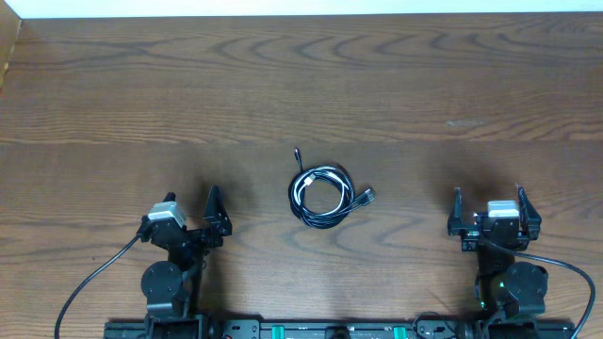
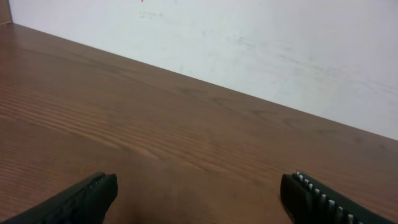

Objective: Untangle cables

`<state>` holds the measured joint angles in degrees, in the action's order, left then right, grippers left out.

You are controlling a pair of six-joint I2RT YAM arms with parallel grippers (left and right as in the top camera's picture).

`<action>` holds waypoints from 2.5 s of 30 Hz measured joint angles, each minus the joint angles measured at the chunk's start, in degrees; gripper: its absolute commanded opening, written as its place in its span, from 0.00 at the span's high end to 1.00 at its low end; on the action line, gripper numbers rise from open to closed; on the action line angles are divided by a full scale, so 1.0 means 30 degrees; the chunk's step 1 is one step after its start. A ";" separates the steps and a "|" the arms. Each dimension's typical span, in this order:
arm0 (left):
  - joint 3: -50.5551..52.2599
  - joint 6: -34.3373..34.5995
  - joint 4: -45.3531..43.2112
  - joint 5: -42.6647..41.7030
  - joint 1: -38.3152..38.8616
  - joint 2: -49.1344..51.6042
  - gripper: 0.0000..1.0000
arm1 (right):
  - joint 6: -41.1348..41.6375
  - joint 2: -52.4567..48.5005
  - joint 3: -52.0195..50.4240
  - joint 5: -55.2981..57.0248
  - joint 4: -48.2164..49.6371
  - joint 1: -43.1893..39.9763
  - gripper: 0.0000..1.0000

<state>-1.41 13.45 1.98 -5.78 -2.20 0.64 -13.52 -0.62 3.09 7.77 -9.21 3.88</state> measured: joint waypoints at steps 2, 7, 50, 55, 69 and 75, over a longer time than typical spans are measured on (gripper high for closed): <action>0.0000 0.0000 0.0000 0.0000 0.0000 0.0000 0.11 | 0.0000 0.0000 0.0000 0.0000 0.0000 0.0000 0.01; 0.0000 0.0000 0.0000 0.0000 0.0000 0.0000 0.11 | 0.0000 0.0000 0.0000 0.0000 0.0000 0.0000 0.01; 0.0000 0.0000 0.0000 0.0022 0.0000 0.0000 0.11 | 0.0000 0.0000 0.0000 -0.0007 0.0022 0.0000 0.01; 0.0000 0.0073 -0.0138 -0.0058 0.0000 0.0000 0.11 | 0.0219 0.0000 0.0000 -0.0197 0.0321 0.0000 0.01; -0.5909 0.0015 -0.0022 -0.0845 0.0000 0.3796 0.11 | 0.3381 -0.1377 0.3286 -0.1851 0.2390 0.0007 0.01; -1.2830 0.0546 0.1654 -0.2433 0.0124 0.9347 0.11 | 0.6215 -0.6251 1.0047 -0.3111 -0.1676 0.0000 0.01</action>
<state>-39.90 15.09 6.94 -13.08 -1.83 28.69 5.13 -19.38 33.23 -1.56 -14.24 3.88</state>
